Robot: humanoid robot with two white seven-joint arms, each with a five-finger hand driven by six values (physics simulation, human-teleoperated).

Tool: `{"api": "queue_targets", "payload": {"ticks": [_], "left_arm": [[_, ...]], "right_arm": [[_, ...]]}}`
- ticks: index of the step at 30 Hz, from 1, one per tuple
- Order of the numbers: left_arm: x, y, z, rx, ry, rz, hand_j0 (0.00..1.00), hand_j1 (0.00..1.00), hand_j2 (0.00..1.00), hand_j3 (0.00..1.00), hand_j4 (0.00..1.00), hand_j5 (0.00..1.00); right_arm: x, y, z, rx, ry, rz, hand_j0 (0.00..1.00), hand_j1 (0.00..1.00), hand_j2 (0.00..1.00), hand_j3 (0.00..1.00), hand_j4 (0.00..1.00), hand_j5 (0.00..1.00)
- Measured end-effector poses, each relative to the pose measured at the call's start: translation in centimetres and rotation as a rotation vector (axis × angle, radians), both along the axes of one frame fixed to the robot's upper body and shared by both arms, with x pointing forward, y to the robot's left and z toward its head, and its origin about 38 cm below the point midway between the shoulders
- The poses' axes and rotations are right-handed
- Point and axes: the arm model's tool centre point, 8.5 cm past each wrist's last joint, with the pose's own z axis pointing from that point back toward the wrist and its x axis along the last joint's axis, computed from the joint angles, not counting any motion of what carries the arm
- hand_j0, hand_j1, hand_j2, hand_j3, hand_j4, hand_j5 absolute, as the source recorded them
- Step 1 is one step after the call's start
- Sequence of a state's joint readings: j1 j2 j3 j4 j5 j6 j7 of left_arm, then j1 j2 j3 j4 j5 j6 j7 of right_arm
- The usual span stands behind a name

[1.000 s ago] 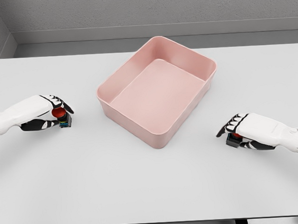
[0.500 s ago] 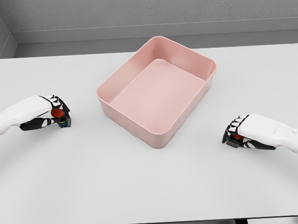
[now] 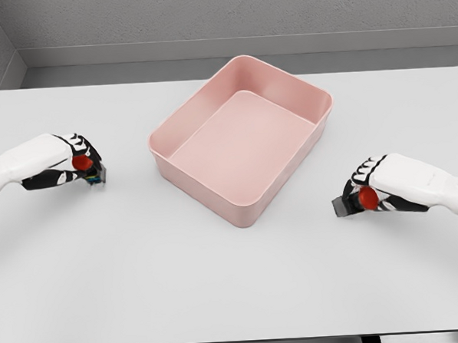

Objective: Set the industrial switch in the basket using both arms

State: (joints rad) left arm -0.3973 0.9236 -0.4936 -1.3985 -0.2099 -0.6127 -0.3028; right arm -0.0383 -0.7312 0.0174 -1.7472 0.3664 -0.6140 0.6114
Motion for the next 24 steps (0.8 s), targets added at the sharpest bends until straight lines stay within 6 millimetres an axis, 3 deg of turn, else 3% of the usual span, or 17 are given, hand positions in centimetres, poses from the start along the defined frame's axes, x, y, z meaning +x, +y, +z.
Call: {"api": "queue_targets", "payload": {"ticks": [11, 24], "left_arm": [[0.1, -1.2, 1.5, -0.029, -0.032, -0.037, 0.5, 0.5, 0.5, 0.5, 0.5, 0.5], [0.3, -3.5, 4.5, -0.075, -0.102, -0.103, 0.5, 0.5, 0.5, 0.5, 0.5, 0.5]], "right_arm": [[0.4, 0.2, 1.3, 0.039, -0.021, 0.014, 0.53, 0.53, 0.53, 0.53, 0.53, 0.53], [2.9, 1.6, 7.8, 0.109, -0.177, 0.073, 0.5, 0.5, 0.5, 0.5, 0.5, 0.5]]}}
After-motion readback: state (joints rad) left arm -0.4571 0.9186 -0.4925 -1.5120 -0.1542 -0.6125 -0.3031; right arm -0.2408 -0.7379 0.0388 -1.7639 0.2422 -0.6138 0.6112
